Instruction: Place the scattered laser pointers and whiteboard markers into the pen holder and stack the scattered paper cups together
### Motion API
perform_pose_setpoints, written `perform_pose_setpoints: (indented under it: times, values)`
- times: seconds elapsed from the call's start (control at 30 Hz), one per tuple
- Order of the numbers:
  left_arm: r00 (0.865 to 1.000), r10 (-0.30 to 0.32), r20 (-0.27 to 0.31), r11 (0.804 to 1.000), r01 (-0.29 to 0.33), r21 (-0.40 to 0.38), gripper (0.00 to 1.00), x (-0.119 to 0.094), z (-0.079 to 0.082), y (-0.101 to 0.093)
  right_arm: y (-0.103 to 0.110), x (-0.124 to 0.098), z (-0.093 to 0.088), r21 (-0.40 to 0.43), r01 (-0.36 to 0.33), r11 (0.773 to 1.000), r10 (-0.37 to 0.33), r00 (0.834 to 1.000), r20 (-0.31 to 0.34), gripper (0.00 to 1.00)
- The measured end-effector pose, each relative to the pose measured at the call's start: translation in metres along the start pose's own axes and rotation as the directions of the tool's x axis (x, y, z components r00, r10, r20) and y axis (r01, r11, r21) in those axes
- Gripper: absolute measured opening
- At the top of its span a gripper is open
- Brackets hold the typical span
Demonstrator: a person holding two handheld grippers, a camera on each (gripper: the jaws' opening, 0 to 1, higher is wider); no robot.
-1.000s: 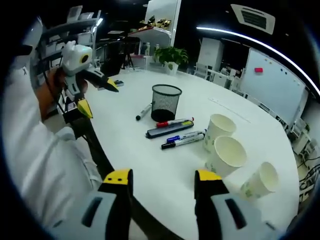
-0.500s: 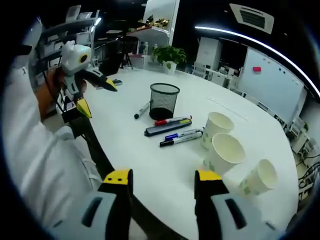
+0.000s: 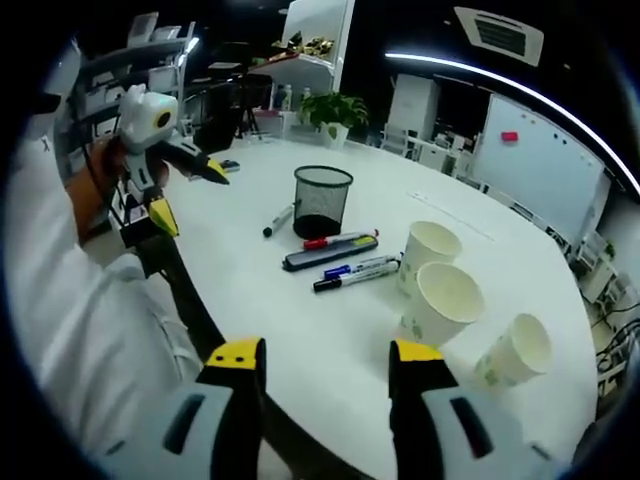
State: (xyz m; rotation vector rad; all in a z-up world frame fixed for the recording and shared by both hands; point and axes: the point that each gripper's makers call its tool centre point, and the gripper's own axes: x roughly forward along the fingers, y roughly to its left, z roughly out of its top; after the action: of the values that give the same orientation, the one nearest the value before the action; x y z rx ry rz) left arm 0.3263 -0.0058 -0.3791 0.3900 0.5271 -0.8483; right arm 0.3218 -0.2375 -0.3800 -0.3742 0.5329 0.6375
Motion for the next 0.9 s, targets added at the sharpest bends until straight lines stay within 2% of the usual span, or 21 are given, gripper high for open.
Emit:
perform_pose_setpoints:
  times: [0.23,0.5,0.9]
  values:
    - [1.0,-0.002,-0.003,1.0,0.002,-0.001,0.75,0.0001,-0.0005,-0.0003,-0.0023,-0.0035,0.0033,0.003,0.008,1.0,-0.009,1.0,0.017,0.5]
    - [1.0,-0.005,-0.004,1.0,0.005,0.003,0.75,0.0,-0.0001,-0.0015,-0.0071,-0.004,-0.0014,0.006,0.023,1.0,-0.023,1.0,-0.003,0.5]
    - [1.0,-0.008,-0.013,1.0,0.008,0.002,0.75,0.0011,-0.0034,-0.0022,-0.0059,-0.0057,0.0012,0.01,0.017,1.0,-0.017,1.0,0.012,0.51]
